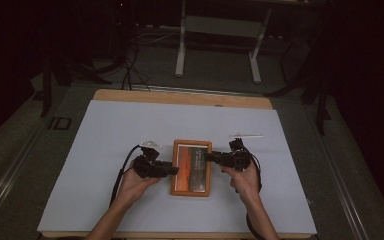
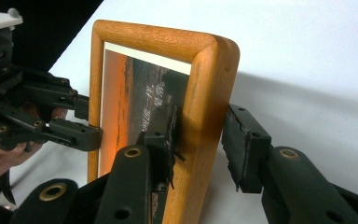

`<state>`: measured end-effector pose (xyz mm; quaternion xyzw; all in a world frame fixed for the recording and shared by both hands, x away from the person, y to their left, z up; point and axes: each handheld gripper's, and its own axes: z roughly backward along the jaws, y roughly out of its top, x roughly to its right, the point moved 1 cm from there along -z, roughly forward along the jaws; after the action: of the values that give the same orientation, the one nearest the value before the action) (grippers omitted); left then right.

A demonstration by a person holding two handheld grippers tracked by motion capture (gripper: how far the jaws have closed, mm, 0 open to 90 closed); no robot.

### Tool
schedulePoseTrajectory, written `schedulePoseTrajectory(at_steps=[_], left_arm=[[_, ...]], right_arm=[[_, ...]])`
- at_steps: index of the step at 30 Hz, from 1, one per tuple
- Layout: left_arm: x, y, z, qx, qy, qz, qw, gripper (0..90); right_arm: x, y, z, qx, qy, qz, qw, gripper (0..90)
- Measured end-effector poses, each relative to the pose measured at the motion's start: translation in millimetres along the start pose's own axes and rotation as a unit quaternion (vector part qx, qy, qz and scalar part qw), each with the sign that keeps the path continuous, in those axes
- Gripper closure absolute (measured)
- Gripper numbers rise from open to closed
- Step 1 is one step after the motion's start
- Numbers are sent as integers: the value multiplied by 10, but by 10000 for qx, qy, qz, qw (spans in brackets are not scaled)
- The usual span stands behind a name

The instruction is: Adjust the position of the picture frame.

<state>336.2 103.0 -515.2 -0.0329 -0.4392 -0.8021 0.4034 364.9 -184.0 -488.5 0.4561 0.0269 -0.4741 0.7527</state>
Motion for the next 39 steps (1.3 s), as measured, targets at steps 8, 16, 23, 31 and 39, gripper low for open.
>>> schedulePoseTrajectory(at_steps=[8,16,23,31,39], left_arm=[[-85,-14,-48,-74,-38,378,9993,595],[-184,-12,-161,-260,-166,401,9987,540],[-174,-15,-179,-215,-44,266,9994,475],[-166,-27,-63,-83,36,311,9995,426],[-135,-18,110,320,435,194,9984,417]], right_arm=[[120,29,-157,-156,70,-349,9992,611],[199,-6,-294,-263,-19,-544,9982,555],[241,-48,-334,-245,19,-545,9982,479],[246,-40,-52,185,-262,-308,9990,437],[225,-35,10,185,-471,9,9987,425]])
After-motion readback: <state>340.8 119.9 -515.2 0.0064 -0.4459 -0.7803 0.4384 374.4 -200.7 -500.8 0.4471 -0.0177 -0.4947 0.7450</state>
